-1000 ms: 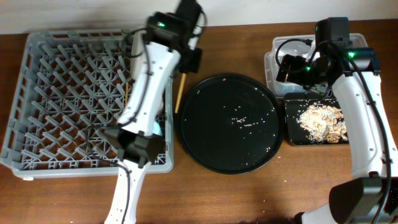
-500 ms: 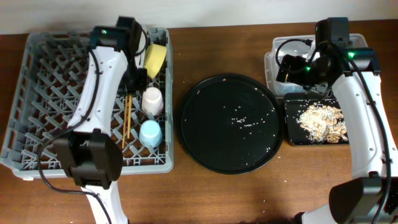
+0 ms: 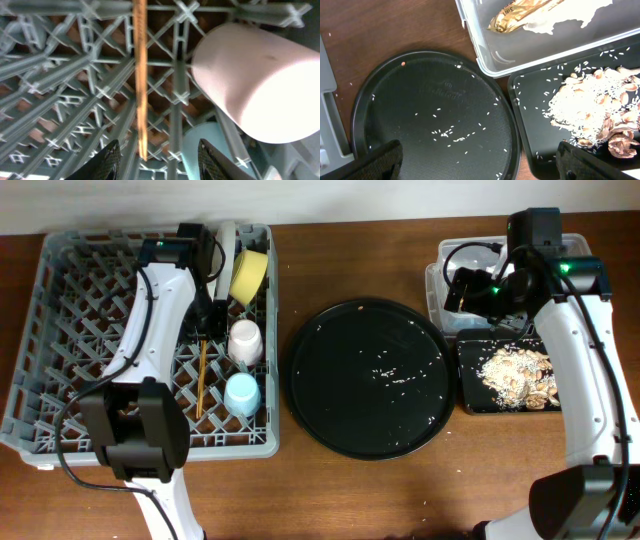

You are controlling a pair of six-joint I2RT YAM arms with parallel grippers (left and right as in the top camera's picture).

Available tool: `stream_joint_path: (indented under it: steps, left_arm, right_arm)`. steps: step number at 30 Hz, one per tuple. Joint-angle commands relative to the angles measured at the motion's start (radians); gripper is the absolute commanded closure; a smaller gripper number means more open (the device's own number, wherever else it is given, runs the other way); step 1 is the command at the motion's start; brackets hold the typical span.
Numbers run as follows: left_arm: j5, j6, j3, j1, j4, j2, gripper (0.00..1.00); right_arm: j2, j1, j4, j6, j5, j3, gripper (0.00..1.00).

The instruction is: Sort waste into correct bins and load items into the dishwasher rack

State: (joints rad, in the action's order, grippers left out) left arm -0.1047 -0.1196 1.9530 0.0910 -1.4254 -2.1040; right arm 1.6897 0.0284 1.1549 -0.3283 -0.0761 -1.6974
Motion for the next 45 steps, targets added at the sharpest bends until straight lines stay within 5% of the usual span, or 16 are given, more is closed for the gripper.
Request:
stream_joint_path:
  steps: [1, 4, 6, 19, 26, 29, 32, 40, 45]
  left_arm:
    - [0.106, 0.006, 0.108, -0.002, -0.023, 0.037, 0.51]
    - [0.246, 0.005, 0.220, -0.001, 0.013, 0.087, 0.46]
    - [0.338, 0.005, 0.230, -0.001, 0.056, 0.106, 0.01]
    - [0.341, 0.005, 0.227, -0.002, 0.063, 0.108, 0.01]
    - [0.341, 0.005, 0.227, -0.002, 0.063, 0.108, 0.01]
    - [0.341, 0.005, 0.227, -0.002, 0.063, 0.108, 0.01]
    - [0.341, 0.005, 0.227, -0.002, 0.063, 0.108, 0.01]
    - [0.341, 0.005, 0.227, -0.002, 0.063, 0.108, 0.01]
    - [0.341, 0.005, 0.227, -0.002, 0.063, 0.108, 0.01]
  right_arm:
    - [-0.002, 0.006, 0.001, 0.006, 0.009, -0.014, 0.02]
    - [-0.002, 0.006, 0.001, 0.006, 0.009, -0.014, 0.01]
    - [-0.002, 0.006, 0.001, 0.006, 0.009, -0.014, 0.01]
    - [-0.002, 0.005, 0.001, 0.006, 0.009, -0.014, 0.01]
    - [-0.170, -0.021, -0.055, 0.011, 0.094, 0.025, 0.01]
    - [-0.333, -0.086, -0.385, 0.206, 0.119, 0.242, 0.02]
    - [-0.530, -0.102, -0.665, 0.250, 0.117, 0.536, 0.01]
    - [-1.109, -0.074, -1.103, 0.246, 0.109, 1.242, 0.02]
    - [-1.430, -0.046, -1.160, 0.246, 0.069, 1.548, 0.02]
